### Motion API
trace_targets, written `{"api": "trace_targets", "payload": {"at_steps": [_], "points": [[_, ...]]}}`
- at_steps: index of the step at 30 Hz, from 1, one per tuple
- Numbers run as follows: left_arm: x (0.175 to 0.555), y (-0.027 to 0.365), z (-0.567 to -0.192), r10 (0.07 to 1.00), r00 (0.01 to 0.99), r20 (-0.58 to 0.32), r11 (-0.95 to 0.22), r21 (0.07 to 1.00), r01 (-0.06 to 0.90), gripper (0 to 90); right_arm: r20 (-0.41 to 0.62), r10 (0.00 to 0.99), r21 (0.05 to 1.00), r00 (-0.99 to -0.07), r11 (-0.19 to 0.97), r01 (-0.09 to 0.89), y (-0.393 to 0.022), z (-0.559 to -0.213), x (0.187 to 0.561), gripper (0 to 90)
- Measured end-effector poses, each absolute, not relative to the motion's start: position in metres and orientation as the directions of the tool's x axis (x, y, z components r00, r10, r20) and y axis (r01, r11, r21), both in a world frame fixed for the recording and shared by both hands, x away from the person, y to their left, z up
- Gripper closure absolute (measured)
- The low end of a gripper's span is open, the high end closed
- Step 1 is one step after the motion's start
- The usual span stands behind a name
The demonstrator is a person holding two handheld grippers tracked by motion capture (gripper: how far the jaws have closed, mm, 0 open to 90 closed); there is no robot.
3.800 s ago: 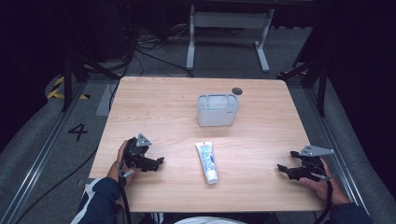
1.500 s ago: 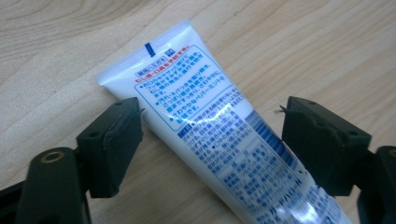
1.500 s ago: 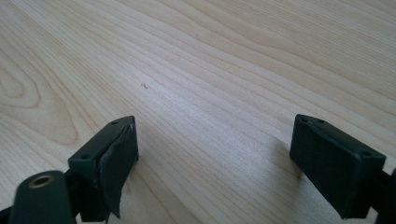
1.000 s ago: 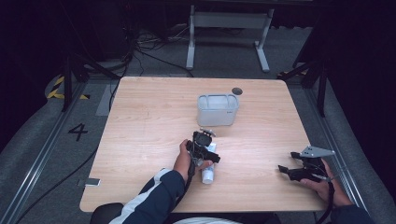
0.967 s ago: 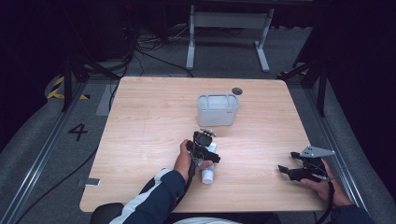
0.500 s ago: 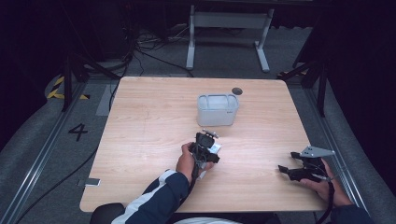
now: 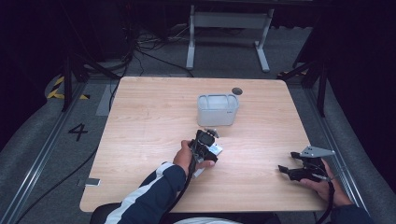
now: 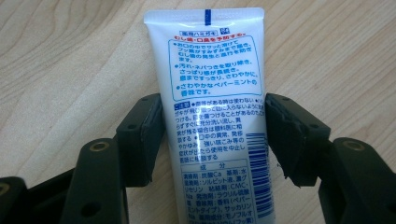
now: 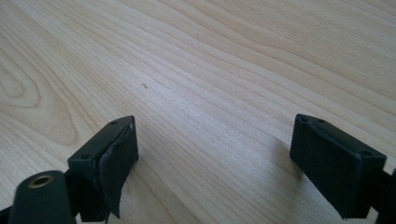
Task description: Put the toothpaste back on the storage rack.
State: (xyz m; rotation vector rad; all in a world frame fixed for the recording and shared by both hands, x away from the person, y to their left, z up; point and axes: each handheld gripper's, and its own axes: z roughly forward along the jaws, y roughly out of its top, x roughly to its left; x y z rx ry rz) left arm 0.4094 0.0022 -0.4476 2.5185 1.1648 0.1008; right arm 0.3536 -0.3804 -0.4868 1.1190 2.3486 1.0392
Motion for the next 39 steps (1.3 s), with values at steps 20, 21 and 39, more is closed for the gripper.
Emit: {"api": "trace_targets", "payload": {"at_steps": [20, 21, 39], "points": [[0.413, 0.001, -0.442, 0.635, 0.769, -0.073, -0.716, 0.318, 0.622, 52.3, 0.008, 0.774, 0.738, -0.633, 0.423, 0.527, -0.38, -0.487, 0.354, 15.6], [0.413, 0.001, -0.441, 0.632, 0.772, -0.068, -0.72, 0.318, 0.617, 53.9, 0.008, 0.774, 0.737, -0.633, 0.423, 0.527, -0.38, -0.487, 0.354, 15.6], [0.402, 0.011, -0.432, 0.567, 0.823, -0.012, -0.757, 0.387, 0.527, 64.9, 0.009, 0.774, 0.738, -0.633, 0.422, 0.527, -0.38, -0.487, 0.354, 15.6]]}}
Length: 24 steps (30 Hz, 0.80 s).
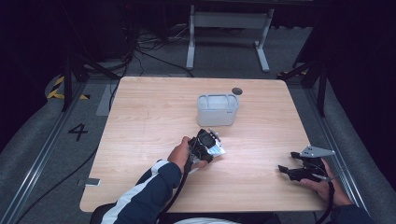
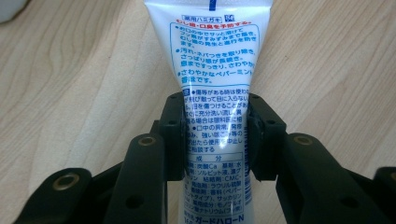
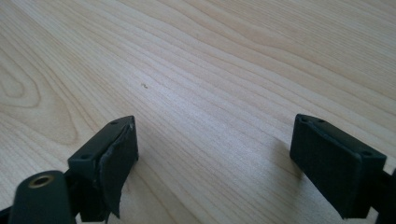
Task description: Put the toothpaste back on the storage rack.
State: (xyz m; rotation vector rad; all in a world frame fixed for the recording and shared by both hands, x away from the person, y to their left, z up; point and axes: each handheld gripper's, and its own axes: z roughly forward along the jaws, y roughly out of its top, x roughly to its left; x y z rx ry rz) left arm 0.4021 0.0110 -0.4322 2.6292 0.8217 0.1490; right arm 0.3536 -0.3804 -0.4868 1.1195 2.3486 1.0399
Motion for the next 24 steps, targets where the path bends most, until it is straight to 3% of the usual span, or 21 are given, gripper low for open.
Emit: {"api": "trace_targets", "payload": {"at_steps": [7, 24], "points": [[0.398, 0.026, -0.423, 0.569, 0.821, -0.047, -0.713, 0.469, 0.521, 65.2, 0.008, 0.774, 0.737, -0.634, 0.424, 0.526, -0.38, -0.487, 0.354, 15.6], [0.392, 0.044, -0.391, 0.563, 0.825, -0.04, -0.634, 0.619, 0.463, 65.5, 0.007, 0.774, 0.737, -0.633, 0.424, 0.526, -0.38, -0.487, 0.354, 15.6]]}}
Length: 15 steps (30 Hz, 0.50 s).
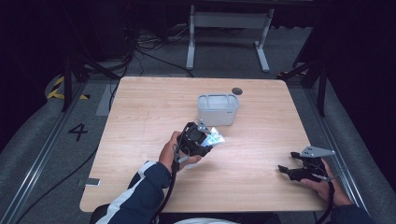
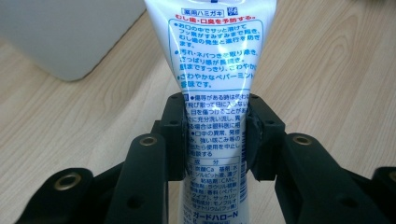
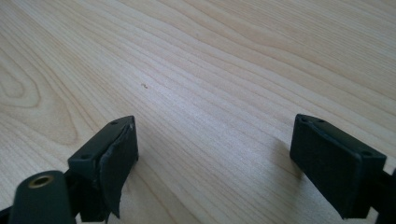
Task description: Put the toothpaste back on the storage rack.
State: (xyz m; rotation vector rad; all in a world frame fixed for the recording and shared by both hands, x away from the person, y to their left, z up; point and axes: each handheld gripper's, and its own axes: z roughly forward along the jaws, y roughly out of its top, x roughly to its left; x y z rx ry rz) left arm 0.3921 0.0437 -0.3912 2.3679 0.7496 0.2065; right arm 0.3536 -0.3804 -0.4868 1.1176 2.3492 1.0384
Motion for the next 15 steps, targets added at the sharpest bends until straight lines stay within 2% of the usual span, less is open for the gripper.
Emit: {"api": "trace_targets", "payload": {"at_steps": [15], "points": [[0.399, 0.05, -0.37, 0.55, 0.833, -0.062, -0.55, 0.724, 0.416, 65.5, 0.008, 0.774, 0.738, -0.633, 0.423, 0.526, -0.38, -0.487, 0.354, 15.6]]}}
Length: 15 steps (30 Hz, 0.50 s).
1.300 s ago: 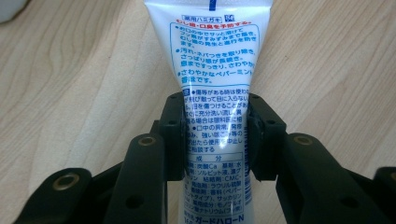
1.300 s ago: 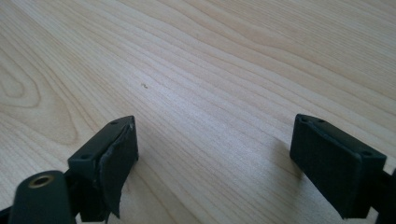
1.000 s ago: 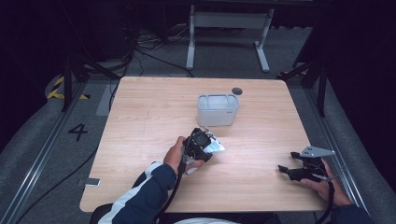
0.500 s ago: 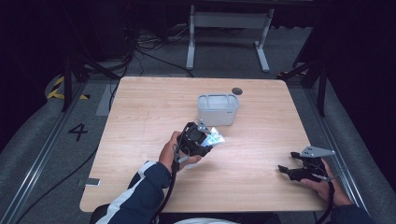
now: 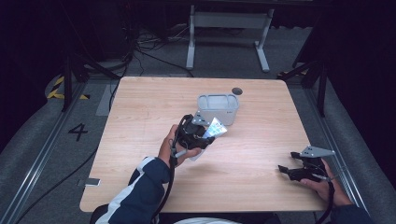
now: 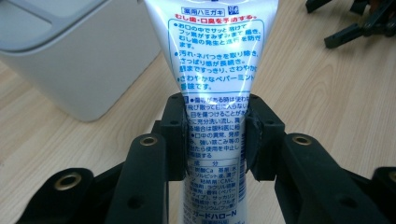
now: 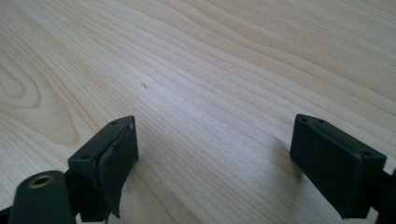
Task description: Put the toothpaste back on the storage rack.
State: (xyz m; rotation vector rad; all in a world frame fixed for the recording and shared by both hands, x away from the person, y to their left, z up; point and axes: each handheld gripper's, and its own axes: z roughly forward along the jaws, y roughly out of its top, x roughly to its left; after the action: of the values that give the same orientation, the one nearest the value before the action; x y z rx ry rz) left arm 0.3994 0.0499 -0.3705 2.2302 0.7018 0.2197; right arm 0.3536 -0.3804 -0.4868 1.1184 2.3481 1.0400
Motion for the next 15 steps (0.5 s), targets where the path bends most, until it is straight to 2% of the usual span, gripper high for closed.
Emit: {"api": "trace_targets", "payload": {"at_steps": [6, 9, 15], "points": [[0.406, 0.048, -0.365, 0.551, 0.832, -0.067, -0.528, 0.744, 0.41, 65.5, 0.007, 0.774, 0.737, -0.634, 0.424, 0.526, -0.38, -0.487, 0.354, 15.6], [0.408, 0.046, -0.362, 0.549, 0.835, -0.028, -0.545, 0.746, 0.383, 65.5, 0.007, 0.774, 0.737, -0.633, 0.424, 0.526, -0.38, -0.487, 0.354, 15.6], [0.412, 0.048, -0.358, 0.547, 0.836, -0.036, -0.506, 0.781, 0.365, 65.6, 0.009, 0.774, 0.738, -0.633, 0.422, 0.527, -0.38, -0.487, 0.354, 15.6]]}}
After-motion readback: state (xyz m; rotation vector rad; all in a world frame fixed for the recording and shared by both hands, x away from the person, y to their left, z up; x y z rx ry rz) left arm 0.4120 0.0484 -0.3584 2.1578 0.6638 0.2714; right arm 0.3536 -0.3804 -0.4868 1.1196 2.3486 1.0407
